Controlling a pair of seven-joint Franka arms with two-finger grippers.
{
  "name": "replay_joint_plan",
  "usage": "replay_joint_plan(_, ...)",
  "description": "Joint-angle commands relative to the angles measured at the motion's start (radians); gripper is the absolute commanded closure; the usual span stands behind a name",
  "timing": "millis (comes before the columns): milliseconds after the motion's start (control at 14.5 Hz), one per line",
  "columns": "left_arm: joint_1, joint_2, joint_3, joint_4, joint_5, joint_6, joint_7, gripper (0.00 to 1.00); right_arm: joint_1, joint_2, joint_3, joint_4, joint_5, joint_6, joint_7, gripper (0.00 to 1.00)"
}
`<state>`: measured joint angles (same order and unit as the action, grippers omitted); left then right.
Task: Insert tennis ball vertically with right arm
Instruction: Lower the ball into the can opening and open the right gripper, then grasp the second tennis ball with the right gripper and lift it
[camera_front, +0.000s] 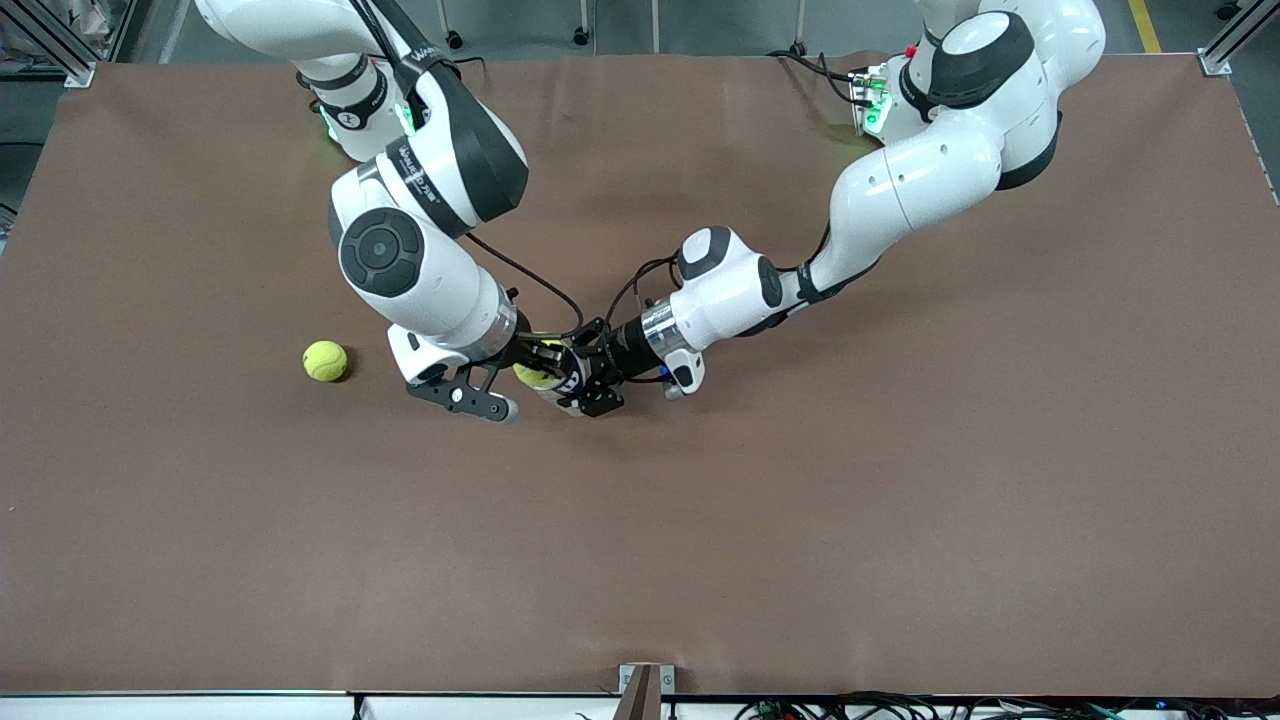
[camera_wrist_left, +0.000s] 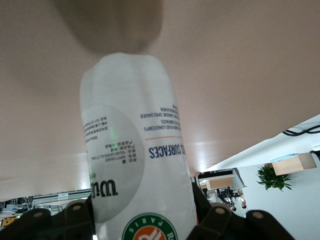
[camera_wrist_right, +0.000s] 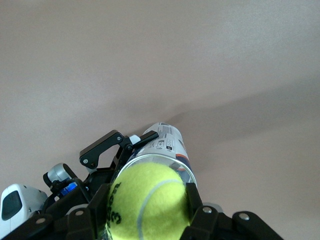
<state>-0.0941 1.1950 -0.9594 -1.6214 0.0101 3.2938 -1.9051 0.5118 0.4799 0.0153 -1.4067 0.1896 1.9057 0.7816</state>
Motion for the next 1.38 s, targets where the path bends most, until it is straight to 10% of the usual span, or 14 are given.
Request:
replay_joint_plan(0,-0.006,0.017,-0.009,0.018,0.014,0.015,0.012,0.32,-0.009,0.006,0.005,0.017,0.004,-0.004,0.011,0.57)
replay_joint_plan(207,-0.007,0.017,-0.009,0.02,0.014,0.015,0.012,0.32,-0.007,0.006,0.005,0.015,-0.004,-0.004,0.011,0.45)
replay_joint_plan(346,-0.009,0.017,-0.007,0.02,0.016,0.015,0.012,0.32,-0.006,0.006,0.005,0.015,-0.005,-0.004,0.015,0.0)
replay_joint_plan(899,-0.015,0.021,-0.007,0.021,0.027,0.015,0.012,0.32,-0.048,-0.006,0.002,0.017,-0.059,-0.014,-0.01,0.0)
replay_joint_plan(1314,-0.015,0.018,-0.007,0.018,0.028,0.015,0.012,0.29,-0.307,-0.092,0.002,-0.072,-0.117,-0.246,-0.442,0.0)
